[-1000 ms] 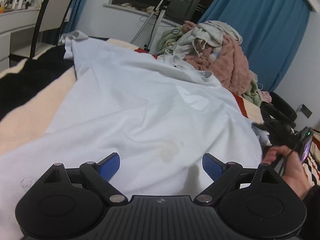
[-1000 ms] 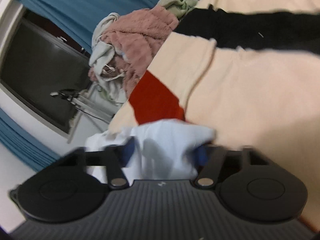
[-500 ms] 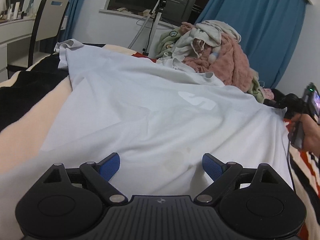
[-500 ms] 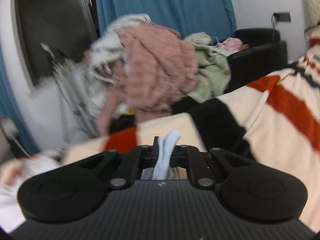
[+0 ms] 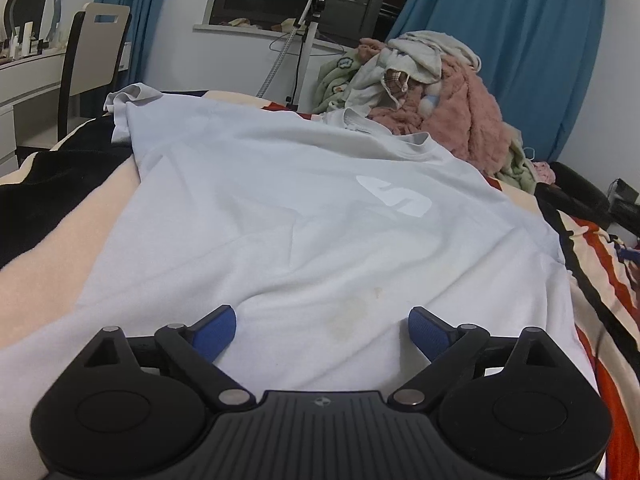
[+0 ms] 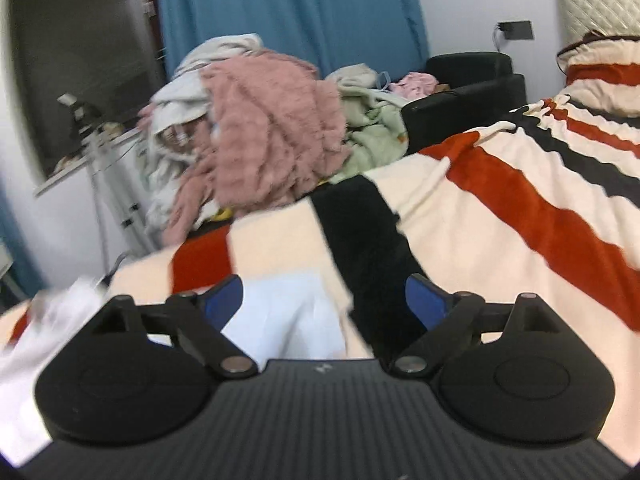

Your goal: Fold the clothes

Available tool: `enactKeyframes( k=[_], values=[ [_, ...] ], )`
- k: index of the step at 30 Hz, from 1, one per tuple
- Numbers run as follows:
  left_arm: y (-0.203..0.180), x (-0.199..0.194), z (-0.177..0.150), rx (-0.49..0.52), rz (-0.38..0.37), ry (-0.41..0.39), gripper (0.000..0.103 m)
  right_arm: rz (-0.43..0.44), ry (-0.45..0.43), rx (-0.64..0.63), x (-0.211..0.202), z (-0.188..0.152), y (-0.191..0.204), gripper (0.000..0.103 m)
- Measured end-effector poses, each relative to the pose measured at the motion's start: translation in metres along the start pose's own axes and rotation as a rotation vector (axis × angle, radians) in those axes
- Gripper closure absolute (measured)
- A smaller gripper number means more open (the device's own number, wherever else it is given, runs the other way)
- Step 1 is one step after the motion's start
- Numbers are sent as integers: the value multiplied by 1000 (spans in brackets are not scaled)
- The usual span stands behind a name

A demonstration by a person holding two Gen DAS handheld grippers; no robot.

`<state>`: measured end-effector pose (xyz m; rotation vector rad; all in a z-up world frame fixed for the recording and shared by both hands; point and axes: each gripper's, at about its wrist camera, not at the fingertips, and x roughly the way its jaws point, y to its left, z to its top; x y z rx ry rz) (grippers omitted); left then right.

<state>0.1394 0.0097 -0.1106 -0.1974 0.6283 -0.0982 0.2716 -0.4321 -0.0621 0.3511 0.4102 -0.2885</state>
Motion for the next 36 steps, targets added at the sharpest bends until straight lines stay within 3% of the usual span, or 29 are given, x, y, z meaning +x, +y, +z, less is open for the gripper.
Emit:
enactKeyframes(
  k=[6,8,13,17,21,28,36],
  values=[
    [-18,-17,-6,71,-5,0,8,66,85,-18,-120,-53,-4,13],
    [-26,-21,-12,113,-4,12,2,69,135,-67,-146,-59,7,13],
    [-35,-18,-40,132,158,-38,0,120,103,-148,-214,-63,33,13],
    [-21,-8,-43,80,122,24,0,179,59,-152,-256,-72,40,13],
    [-20,-11,-51,89,117,-10,0,189,36,-182,-276,-81,40,13],
    [-22,-10,-50,89,122,-10,0,210,46,-162,-273,-94,32,13],
    [-23,-9,-49,97,130,-8,0,254,57,-66,-274,-86,20,13]
  ],
)
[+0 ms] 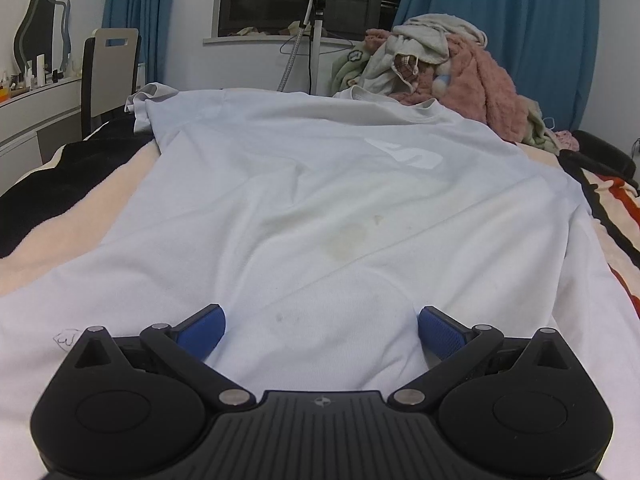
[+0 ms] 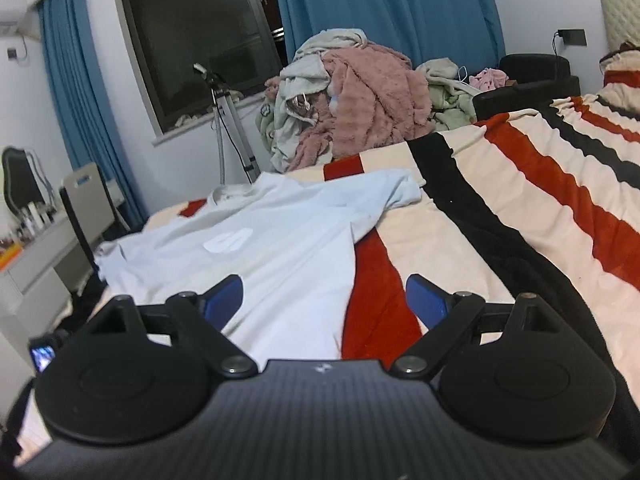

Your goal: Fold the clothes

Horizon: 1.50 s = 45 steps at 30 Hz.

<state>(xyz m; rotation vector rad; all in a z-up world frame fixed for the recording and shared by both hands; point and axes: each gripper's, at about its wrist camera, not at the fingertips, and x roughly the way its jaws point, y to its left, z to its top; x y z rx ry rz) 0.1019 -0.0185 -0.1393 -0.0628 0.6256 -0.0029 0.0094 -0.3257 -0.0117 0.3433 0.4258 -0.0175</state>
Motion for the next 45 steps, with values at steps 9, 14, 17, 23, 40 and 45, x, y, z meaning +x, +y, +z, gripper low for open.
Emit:
enactKeyframes(
  k=[9,14,17,23,40,45],
  values=[
    [2,0,0,3,-1,0,0,57,-9,141,-40,13,-10,13],
    [2,1,0,4,0,-1,0,87,-29,228,-66,21,-19,13],
    [3,1,0,4,0,0,0,106,-49,266,-78,23,-22,13],
    [3,0,0,5,0,0,0,114,-34,277,-81,25,-19,13],
    [3,0,0,5,-1,-2,0,107,-71,225,-88,26,8,13],
    [3,0,0,4,-1,-2,0,86,-87,166,-71,16,17,13]
  ],
)
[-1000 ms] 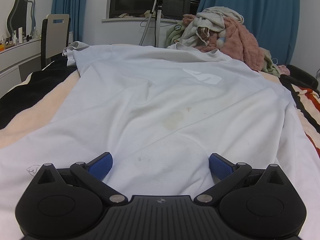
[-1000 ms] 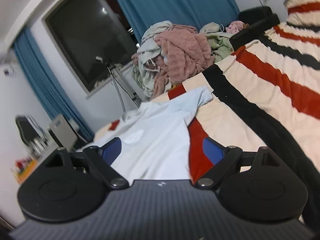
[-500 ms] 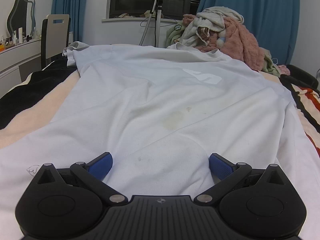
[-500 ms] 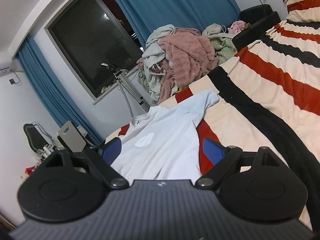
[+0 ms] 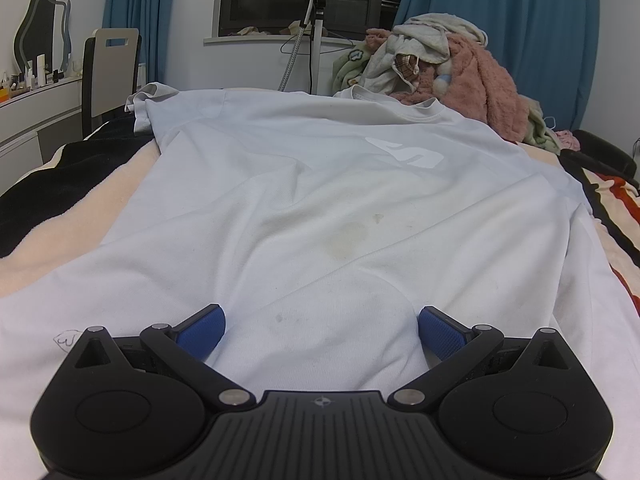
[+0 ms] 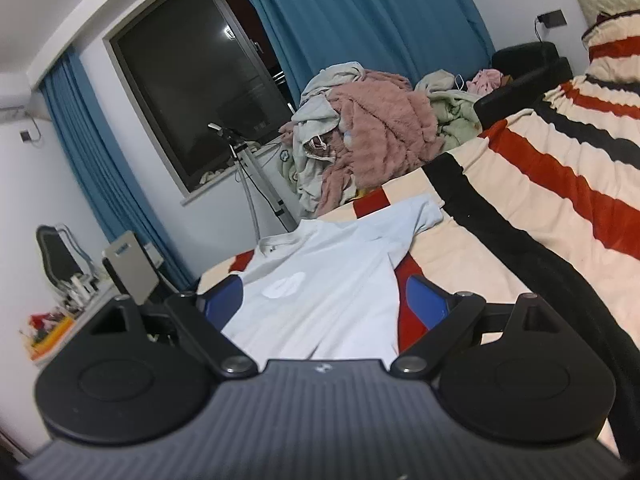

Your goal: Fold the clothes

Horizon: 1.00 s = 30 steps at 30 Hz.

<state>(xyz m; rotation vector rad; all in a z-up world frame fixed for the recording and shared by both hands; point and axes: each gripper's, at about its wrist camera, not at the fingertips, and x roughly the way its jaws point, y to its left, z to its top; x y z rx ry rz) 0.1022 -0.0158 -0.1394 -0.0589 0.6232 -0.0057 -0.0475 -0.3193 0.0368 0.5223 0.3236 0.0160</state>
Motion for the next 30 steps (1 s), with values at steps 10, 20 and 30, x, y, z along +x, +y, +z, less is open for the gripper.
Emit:
enactKeyframes(
  k=[10,20,30],
  values=[
    [0,1,0,0,0,-3,0,24,138,142,48,-24,-34,25],
    [7,5,0,-28,-34,1,0,-95,499,430,94,-97,-107,59],
    [0,2,4,25,-11,23,0,-34,599,379,95,-119,-72,59]
  ],
)
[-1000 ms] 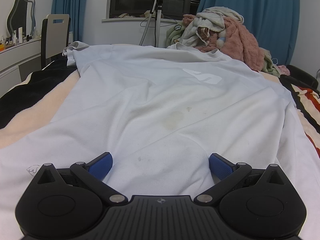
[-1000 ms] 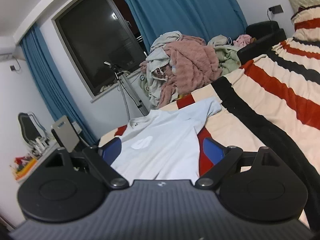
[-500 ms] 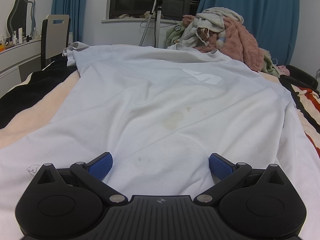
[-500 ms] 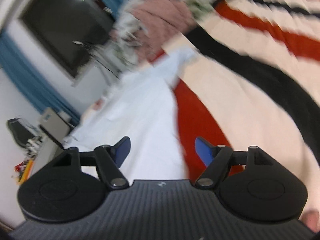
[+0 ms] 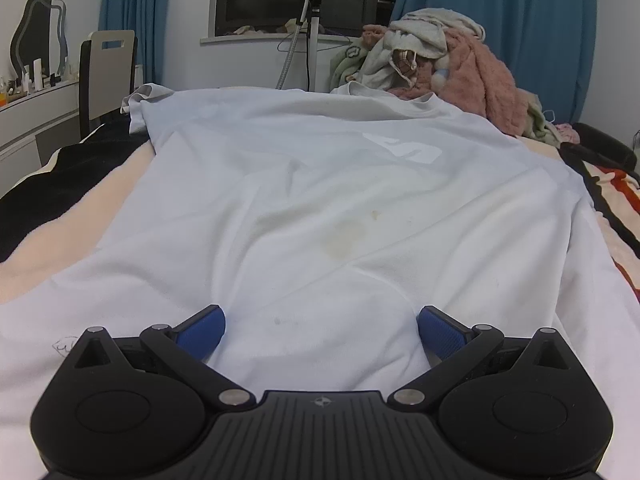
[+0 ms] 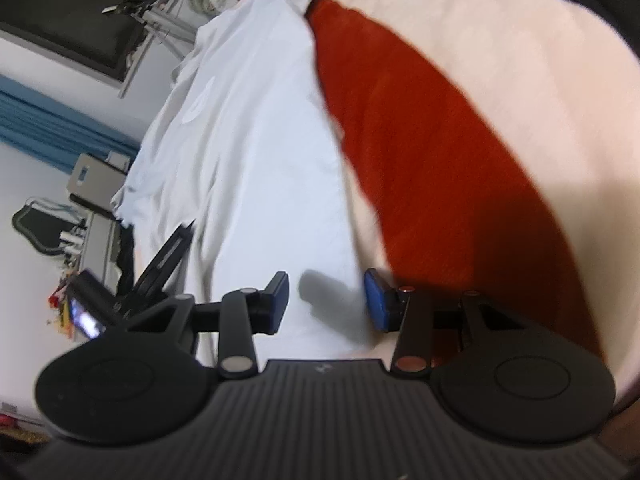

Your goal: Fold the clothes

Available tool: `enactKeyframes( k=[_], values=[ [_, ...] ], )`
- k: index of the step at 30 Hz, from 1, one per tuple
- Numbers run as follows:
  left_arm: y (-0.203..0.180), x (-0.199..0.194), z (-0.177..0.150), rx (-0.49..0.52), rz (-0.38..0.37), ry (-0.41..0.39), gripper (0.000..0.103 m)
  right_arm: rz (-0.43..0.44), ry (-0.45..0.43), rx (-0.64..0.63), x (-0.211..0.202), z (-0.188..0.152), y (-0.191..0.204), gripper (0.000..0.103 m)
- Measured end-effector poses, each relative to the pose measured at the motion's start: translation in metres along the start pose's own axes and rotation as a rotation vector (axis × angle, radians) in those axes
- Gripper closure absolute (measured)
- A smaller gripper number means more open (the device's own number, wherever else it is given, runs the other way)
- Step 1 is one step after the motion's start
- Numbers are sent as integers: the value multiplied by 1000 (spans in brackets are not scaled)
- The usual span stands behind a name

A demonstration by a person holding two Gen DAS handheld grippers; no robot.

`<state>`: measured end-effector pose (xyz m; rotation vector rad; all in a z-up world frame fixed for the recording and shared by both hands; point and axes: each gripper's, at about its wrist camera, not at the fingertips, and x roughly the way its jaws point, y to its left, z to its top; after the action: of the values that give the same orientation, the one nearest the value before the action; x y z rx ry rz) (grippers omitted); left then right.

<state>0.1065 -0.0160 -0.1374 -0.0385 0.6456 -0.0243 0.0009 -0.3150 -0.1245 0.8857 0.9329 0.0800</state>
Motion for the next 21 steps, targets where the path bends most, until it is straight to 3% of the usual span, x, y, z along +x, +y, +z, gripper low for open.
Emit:
enactKeyframes(
  k=[3,4,13,21],
  values=[
    [5,-3,5,0,-29,21,0,-59,3,-53,0,-11,12,87],
    [7,-4,8,-1,-43,30,0,-77,-1,-71,-2,-12,16,92],
    [25,-83,28,-59,-74,-87,0,-193,-63,-293,-70,-1,44,95],
    [24,-141,27,23,-186,-29,0,-276,-46,-310,-107,-2,31,96]
  ],
)
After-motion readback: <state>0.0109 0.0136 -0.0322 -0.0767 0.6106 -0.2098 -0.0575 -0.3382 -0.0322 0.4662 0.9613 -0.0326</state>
